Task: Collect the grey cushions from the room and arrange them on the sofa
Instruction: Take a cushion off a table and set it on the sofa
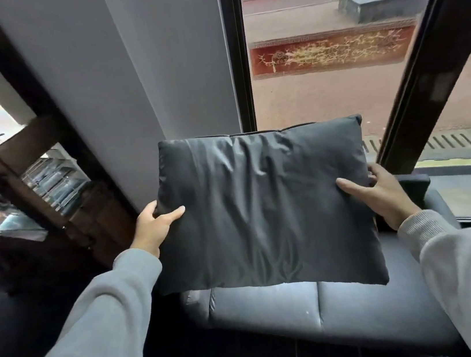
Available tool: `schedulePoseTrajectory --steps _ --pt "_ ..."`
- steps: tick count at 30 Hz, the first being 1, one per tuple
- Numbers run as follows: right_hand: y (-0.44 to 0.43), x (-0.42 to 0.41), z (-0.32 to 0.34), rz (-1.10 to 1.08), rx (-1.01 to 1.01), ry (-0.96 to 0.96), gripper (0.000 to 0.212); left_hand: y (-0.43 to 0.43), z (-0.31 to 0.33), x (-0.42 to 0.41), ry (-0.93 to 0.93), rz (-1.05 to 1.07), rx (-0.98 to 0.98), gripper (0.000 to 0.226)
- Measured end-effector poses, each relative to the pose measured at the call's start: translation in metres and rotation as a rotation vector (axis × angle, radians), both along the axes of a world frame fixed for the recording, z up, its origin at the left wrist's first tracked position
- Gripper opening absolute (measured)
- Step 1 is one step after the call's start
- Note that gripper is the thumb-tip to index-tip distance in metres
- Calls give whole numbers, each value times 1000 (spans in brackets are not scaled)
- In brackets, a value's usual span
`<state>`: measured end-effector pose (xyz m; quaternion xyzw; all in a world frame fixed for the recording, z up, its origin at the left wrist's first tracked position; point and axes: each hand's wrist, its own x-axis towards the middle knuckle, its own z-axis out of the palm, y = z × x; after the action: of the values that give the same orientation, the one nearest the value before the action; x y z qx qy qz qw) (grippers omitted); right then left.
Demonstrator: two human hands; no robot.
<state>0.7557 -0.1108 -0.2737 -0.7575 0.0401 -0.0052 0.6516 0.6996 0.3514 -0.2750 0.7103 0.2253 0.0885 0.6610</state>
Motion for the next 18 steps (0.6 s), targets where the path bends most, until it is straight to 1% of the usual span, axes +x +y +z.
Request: schedulePoseTrajectory --steps 5,10,15,18 --pt "8 57 -39 -15 15 88 60 18 -44 72 139 -95 2 39" --pt "23 118 -92 -60 42 219 69 39 -100 165 246 -193 20 39" --pt "38 176 -165 -154 89 289 66 58 -172 264 275 -256 47 44" --pt "45 210 -212 -194 90 326 55 63 -225 309 278 -268 52 46"
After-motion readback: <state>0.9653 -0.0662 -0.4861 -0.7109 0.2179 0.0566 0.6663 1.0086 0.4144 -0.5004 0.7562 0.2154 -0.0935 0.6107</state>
